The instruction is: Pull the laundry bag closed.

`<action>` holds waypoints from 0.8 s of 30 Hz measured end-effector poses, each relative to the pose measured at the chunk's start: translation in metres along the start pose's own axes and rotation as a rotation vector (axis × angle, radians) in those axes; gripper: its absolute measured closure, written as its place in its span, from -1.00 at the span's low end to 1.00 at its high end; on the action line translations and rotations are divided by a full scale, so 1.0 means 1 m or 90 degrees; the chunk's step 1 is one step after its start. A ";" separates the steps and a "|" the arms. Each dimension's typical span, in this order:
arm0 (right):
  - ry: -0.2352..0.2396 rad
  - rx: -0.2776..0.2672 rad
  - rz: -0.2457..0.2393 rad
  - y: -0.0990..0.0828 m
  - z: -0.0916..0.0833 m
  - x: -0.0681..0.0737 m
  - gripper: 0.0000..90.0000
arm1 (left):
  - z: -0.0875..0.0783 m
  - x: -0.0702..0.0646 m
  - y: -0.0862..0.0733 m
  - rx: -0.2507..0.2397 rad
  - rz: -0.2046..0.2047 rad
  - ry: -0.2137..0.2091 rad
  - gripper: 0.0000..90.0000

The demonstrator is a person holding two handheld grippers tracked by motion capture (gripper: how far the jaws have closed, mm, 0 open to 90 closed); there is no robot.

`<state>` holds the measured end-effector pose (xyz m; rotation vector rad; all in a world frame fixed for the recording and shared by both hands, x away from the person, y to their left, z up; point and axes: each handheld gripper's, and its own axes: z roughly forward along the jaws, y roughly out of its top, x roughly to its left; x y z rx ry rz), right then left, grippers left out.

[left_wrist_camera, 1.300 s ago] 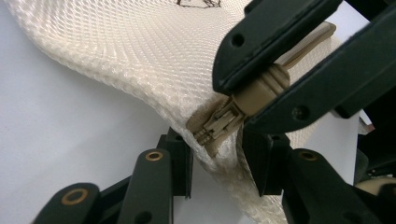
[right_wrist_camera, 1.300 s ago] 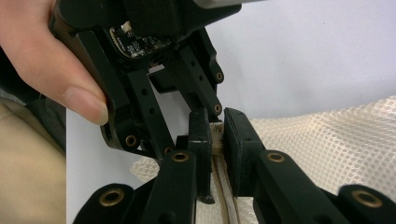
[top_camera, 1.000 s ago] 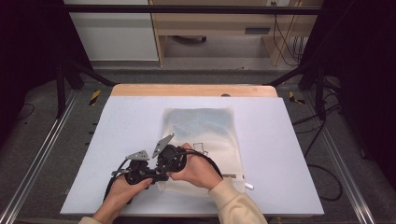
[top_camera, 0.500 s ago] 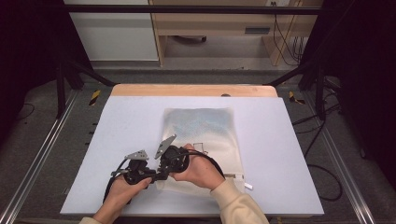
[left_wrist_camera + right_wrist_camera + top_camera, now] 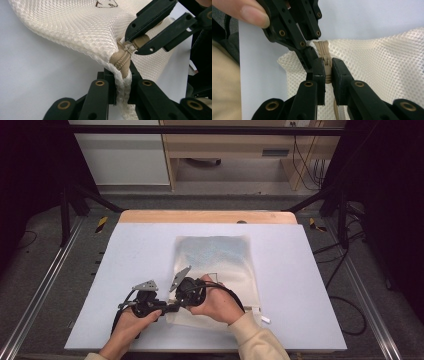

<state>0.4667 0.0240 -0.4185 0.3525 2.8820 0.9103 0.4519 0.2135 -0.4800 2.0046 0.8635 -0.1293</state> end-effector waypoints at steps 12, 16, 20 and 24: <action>0.000 0.011 0.008 -0.009 -0.003 -0.003 0.82 | 0.001 -0.001 0.000 0.003 0.003 0.000 0.85; 0.002 0.014 0.003 -0.009 -0.002 -0.004 0.82 | 0.001 -0.001 -0.001 0.008 0.006 0.003 0.85; 0.003 0.013 0.010 -0.010 -0.001 -0.003 0.82 | 0.001 -0.002 -0.001 0.009 0.009 0.007 0.85; 0.002 0.010 0.008 -0.011 -0.001 -0.004 0.82 | 0.001 -0.002 0.000 0.008 0.012 0.008 0.85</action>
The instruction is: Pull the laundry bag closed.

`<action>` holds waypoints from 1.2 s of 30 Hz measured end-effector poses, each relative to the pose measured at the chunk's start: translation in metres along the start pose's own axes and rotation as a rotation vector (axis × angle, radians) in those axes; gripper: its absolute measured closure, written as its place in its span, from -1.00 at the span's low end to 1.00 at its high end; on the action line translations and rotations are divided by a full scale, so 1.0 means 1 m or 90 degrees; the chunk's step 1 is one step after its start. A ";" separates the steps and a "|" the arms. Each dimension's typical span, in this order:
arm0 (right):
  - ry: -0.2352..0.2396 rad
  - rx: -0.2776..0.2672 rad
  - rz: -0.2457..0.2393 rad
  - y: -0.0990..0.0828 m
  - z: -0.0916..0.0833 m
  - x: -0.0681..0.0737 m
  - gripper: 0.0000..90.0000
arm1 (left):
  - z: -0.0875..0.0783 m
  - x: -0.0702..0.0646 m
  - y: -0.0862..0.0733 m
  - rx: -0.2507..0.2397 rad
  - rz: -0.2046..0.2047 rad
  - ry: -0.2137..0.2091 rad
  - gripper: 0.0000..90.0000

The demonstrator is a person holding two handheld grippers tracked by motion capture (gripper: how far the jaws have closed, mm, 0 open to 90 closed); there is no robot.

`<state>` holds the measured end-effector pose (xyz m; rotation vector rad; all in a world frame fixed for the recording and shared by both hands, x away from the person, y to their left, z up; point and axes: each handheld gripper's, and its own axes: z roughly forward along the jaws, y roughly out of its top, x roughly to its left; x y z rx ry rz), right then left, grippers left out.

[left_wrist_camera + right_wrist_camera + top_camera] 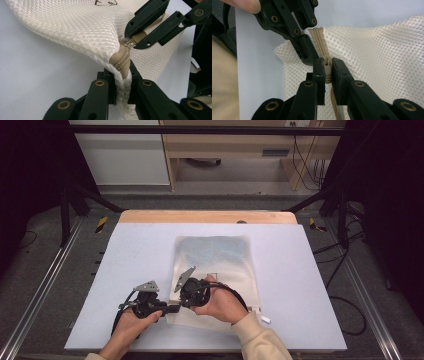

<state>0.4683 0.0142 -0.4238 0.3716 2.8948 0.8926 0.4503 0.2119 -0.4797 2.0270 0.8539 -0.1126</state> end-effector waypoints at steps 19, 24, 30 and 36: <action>0.007 0.005 0.002 -0.003 -0.002 -0.002 0.82 | 0.000 0.000 0.000 -0.001 0.004 -0.003 0.85; 0.007 0.001 -0.002 -0.005 -0.002 -0.003 0.82 | 0.000 -0.001 0.000 -0.001 0.005 -0.005 0.85; 0.011 0.002 0.009 -0.008 -0.003 -0.004 0.82 | 0.001 -0.001 0.000 -0.001 0.006 -0.006 0.85; 0.004 0.009 0.010 -0.010 -0.004 -0.005 0.82 | 0.000 -0.002 0.000 -0.003 0.008 -0.005 0.85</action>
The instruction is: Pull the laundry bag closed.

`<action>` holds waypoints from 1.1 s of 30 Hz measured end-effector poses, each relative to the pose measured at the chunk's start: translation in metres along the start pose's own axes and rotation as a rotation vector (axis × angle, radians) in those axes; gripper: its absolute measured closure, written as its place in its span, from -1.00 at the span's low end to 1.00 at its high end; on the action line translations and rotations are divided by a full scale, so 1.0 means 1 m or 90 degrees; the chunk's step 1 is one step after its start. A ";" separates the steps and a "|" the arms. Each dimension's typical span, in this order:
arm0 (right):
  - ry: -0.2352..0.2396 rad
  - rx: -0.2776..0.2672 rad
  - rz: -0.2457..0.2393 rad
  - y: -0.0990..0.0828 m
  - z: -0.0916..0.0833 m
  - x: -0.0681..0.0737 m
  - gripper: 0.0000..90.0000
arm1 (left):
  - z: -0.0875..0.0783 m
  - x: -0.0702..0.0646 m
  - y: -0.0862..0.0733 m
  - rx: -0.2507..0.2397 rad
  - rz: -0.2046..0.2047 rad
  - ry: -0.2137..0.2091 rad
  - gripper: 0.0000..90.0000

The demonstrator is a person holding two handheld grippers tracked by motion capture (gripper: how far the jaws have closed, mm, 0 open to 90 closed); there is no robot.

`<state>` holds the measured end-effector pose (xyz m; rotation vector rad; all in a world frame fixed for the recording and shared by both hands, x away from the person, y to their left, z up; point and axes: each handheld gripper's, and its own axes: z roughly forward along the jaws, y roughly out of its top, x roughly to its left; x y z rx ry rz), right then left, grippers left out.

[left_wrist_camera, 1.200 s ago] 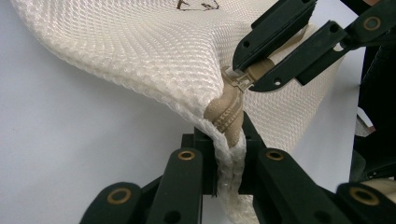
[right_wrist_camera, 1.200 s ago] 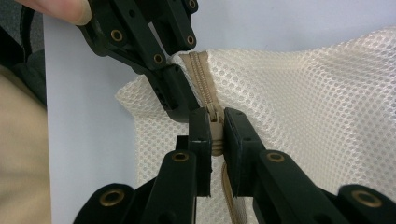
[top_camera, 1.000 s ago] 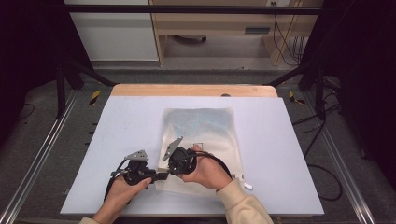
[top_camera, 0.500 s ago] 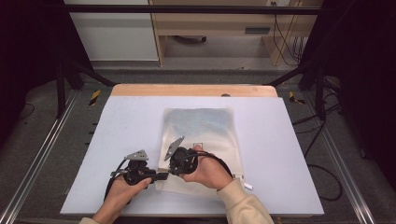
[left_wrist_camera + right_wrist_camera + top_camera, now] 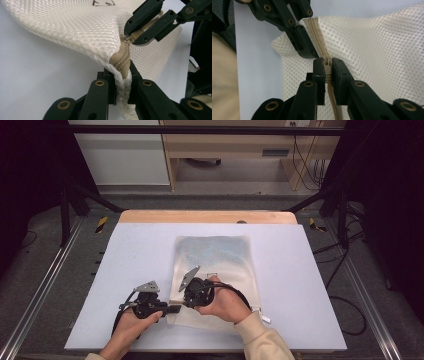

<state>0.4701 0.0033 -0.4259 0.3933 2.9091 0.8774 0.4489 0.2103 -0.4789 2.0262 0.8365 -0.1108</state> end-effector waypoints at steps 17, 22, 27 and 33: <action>-0.003 0.001 0.000 -0.003 -0.003 -0.002 0.82 | 0.000 -0.001 0.001 -0.001 0.002 0.000 0.85; -0.004 0.000 0.003 -0.004 -0.006 -0.002 0.82 | 0.000 -0.002 0.001 -0.004 0.003 0.000 0.85; -0.007 0.002 0.000 -0.007 -0.008 -0.003 0.82 | 0.000 -0.002 0.000 -0.004 0.001 0.000 0.85; -0.009 0.002 0.012 -0.008 -0.009 -0.003 0.82 | 0.000 -0.002 0.000 -0.003 0.002 0.000 0.85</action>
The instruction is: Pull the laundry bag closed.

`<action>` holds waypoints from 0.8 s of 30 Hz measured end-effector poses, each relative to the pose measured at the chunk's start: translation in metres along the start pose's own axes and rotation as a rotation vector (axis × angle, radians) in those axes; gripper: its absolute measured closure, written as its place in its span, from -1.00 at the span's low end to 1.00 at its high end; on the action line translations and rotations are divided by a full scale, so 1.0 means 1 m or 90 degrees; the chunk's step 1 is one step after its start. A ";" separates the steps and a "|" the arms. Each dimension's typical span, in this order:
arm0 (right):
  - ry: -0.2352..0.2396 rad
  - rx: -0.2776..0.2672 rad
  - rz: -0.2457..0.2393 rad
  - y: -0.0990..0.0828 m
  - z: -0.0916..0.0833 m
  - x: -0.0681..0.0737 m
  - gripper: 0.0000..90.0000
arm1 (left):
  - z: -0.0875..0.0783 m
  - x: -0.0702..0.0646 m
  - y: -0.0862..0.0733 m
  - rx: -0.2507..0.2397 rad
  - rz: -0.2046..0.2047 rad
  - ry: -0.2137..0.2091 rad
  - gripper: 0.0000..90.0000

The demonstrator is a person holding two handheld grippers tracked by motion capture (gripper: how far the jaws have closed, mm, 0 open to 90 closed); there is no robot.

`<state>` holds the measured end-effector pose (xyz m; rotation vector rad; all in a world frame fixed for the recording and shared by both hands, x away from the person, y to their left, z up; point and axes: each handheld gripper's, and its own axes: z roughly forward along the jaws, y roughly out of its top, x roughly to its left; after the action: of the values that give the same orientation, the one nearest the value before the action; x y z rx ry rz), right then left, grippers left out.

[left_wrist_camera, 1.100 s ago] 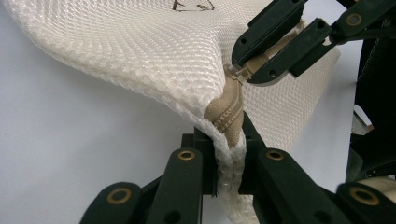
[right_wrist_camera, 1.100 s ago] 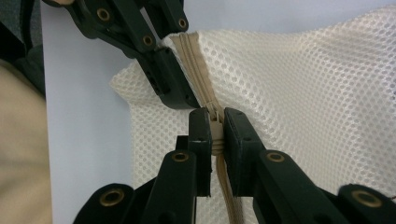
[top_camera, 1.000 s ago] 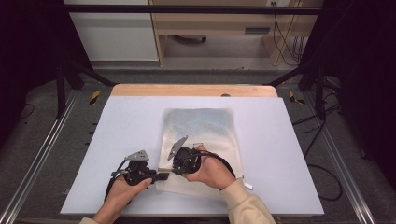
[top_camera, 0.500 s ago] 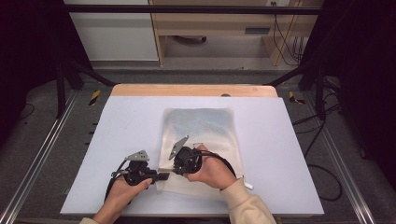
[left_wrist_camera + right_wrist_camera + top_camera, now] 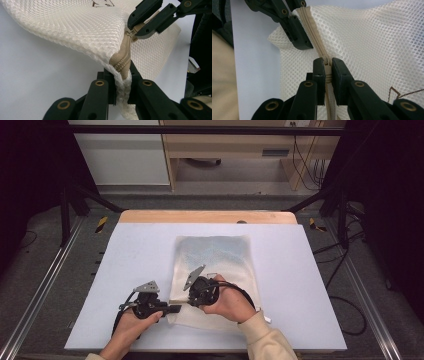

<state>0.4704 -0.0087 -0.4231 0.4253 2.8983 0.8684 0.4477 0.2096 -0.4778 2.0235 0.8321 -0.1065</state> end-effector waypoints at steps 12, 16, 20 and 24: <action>0.003 0.002 -0.012 -0.001 -0.002 -0.001 0.82 | 0.000 -0.001 0.000 0.001 0.004 0.001 0.85; 0.002 0.003 -0.012 -0.001 -0.002 -0.001 0.82 | 0.000 -0.001 0.000 0.001 0.004 0.001 0.85; 0.005 0.001 -0.011 -0.002 -0.001 -0.001 0.82 | 0.000 -0.001 0.000 0.002 0.004 0.001 0.85; 0.006 -0.004 0.002 -0.002 -0.003 -0.001 0.82 | -0.001 -0.001 0.001 0.000 0.004 0.000 0.85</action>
<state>0.4704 -0.0121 -0.4222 0.4260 2.9036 0.8815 0.4476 0.2097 -0.4762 2.0256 0.8265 -0.1032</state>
